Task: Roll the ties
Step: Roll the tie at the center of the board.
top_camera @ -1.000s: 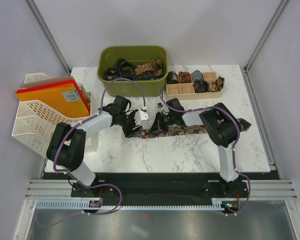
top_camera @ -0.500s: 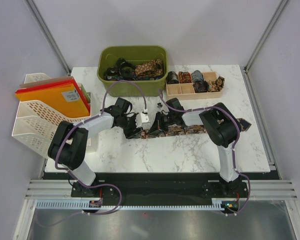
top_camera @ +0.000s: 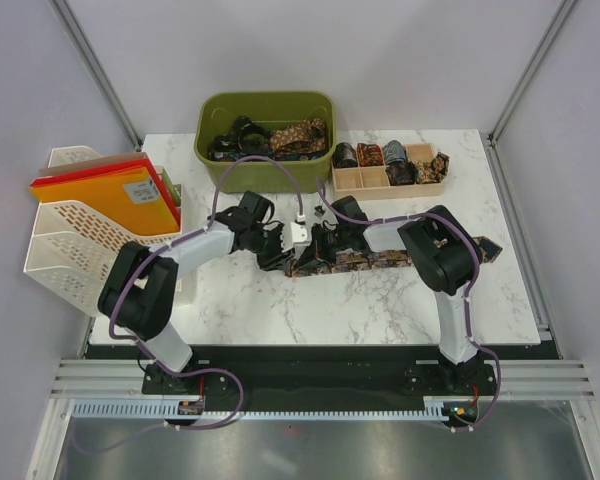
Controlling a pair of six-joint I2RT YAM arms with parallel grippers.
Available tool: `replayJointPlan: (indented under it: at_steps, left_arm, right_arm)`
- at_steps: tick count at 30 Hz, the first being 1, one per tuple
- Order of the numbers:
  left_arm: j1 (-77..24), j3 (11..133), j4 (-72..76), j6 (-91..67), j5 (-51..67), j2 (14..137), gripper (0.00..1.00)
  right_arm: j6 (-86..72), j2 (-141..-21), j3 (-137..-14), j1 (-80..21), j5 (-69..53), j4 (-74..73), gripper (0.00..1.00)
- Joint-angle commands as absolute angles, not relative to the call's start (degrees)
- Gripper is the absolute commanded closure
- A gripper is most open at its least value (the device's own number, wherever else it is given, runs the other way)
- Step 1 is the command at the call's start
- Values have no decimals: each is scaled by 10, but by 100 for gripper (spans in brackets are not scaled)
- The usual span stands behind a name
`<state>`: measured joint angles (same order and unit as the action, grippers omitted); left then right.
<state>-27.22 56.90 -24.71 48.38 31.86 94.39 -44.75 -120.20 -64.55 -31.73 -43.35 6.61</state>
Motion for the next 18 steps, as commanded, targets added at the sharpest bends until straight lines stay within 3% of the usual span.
replayJointPlan:
  at_steps: [1,11,18]
  left_arm:
    - [-304,608,-217,447,343,961,56]
    - [-332,650,-231,446,289,1038,55]
    - [-332,605,-247,468,262,1043,57]
  right_arm:
    - [-442,-1225,-649,-327,-403,53,100]
    - [-467,-1227,-642,-325,-427,84,100]
    - [-470,-1209,-639,-321,-458,95,96]
